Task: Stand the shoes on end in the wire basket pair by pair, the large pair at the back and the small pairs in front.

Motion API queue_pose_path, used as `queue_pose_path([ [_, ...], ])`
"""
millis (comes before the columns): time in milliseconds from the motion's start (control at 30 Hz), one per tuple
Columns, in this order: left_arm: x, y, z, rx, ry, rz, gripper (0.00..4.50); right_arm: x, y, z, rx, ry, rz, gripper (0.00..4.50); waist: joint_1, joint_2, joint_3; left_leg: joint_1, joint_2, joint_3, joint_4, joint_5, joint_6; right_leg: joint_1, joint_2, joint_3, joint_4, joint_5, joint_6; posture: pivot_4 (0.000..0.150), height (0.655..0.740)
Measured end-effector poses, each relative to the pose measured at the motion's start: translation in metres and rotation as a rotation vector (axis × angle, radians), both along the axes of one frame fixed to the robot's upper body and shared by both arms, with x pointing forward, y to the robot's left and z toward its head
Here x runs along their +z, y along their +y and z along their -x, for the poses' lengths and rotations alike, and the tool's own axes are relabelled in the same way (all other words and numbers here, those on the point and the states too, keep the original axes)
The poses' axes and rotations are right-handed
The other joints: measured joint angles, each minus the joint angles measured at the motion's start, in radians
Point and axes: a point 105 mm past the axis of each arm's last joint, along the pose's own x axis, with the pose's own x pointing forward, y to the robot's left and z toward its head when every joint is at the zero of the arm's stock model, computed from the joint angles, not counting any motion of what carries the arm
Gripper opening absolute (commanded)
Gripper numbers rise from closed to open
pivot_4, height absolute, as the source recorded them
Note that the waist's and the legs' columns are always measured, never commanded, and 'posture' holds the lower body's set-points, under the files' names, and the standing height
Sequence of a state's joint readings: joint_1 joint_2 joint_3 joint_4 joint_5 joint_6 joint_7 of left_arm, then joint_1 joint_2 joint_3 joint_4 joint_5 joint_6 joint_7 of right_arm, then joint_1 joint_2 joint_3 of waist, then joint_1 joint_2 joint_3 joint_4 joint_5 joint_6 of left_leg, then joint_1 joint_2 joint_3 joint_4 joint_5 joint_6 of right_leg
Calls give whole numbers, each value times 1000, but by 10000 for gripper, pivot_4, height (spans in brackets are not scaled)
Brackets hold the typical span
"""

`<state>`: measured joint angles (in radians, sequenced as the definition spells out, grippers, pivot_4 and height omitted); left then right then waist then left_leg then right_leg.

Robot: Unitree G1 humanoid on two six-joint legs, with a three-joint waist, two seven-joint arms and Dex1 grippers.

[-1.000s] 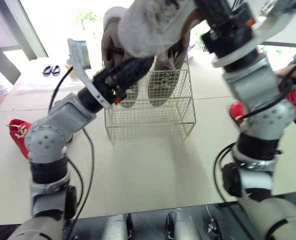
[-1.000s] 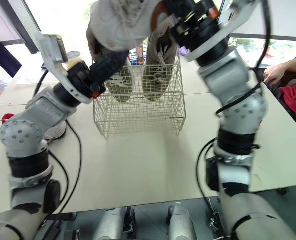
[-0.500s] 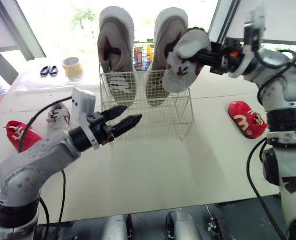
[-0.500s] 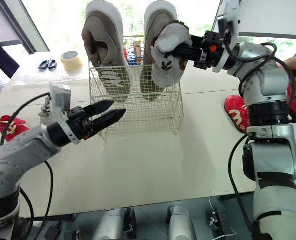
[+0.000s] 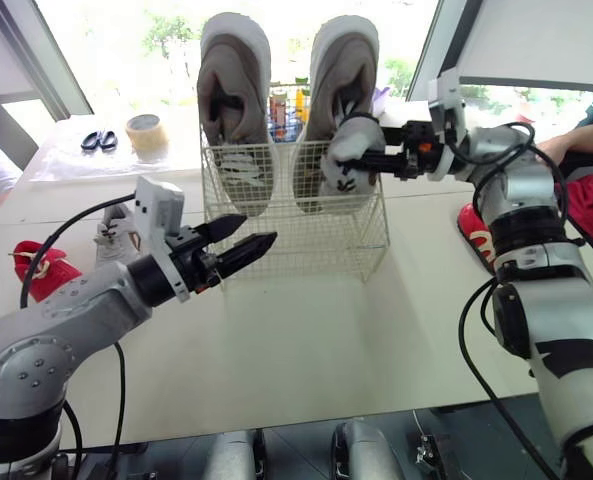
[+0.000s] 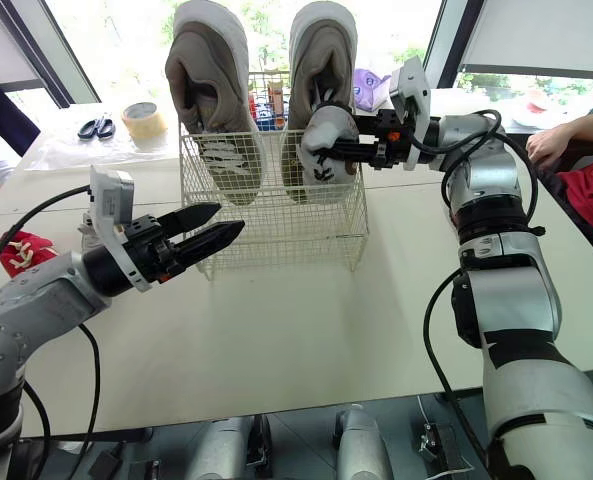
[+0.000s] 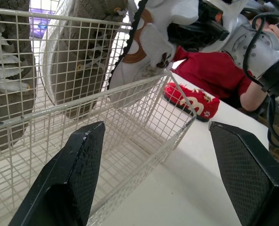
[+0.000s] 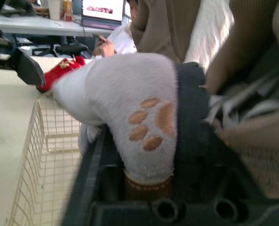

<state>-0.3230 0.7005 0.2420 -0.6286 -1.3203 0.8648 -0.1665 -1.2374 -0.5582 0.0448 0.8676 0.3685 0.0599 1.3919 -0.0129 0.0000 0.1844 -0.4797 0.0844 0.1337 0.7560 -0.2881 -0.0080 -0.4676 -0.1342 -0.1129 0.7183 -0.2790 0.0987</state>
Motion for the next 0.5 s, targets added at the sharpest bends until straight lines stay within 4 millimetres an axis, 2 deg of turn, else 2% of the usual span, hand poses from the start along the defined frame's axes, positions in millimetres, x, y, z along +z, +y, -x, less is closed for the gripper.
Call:
queue_pose_path([
  [67,1,0,-1,1,0,1,36279,2,-3,-1,-15,-5,-18,43496,0,0,0,0,0,0,0,0,0,0,0,0,0,0,0,1500,6675],
  [100,1,1,-2,3,1,2,36279,4,-4,-2,-22,-8,-27,44878,-1,0,0,0,0,0,0,0,0,0,0,0,0,0,0,1500,6675],
  [300,-2,4,-5,9,17,7,36279,10,-13,0,-52,-22,-25,44878,0,0,0,0,0,0,0,0,0,0,0,0,0,0,0,1500,6675],
  [500,-5,1,-8,-5,26,-5,36279,16,-24,15,-62,-14,-14,44878,0,0,0,0,0,0,0,0,0,0,0,0,0,0,0,1500,6675],
])
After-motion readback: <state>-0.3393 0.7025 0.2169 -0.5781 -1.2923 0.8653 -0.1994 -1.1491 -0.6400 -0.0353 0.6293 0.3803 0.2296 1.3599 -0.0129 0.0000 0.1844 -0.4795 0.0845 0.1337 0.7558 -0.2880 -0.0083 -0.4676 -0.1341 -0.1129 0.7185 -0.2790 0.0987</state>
